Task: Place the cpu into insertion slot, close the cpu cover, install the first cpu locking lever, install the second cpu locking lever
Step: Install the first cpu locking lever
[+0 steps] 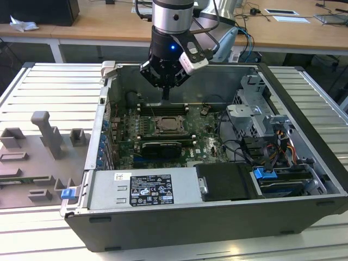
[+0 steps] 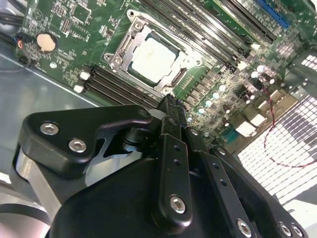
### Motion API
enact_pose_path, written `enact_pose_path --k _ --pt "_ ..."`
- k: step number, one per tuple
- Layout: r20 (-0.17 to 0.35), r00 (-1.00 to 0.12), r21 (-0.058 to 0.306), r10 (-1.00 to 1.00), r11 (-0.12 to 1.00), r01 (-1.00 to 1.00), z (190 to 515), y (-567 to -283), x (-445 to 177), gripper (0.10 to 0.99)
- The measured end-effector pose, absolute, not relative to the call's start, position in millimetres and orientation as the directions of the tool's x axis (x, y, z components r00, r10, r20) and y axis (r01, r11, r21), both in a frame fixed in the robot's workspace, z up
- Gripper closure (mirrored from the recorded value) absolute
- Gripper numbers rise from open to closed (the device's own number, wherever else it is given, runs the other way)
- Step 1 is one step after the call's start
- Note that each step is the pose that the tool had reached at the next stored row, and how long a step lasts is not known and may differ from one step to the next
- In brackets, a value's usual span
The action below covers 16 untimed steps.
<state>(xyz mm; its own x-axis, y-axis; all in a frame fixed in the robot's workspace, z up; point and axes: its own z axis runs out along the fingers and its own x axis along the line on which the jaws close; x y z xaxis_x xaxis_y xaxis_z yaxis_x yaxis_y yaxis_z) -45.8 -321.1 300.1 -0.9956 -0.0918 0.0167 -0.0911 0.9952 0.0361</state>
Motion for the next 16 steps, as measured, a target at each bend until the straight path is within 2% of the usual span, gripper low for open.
enact_pose_path --k 16 --pt "0.008 -0.995 0.045 -0.097 0.994 -0.097 291.6 -321.0 -57.9 0.980"
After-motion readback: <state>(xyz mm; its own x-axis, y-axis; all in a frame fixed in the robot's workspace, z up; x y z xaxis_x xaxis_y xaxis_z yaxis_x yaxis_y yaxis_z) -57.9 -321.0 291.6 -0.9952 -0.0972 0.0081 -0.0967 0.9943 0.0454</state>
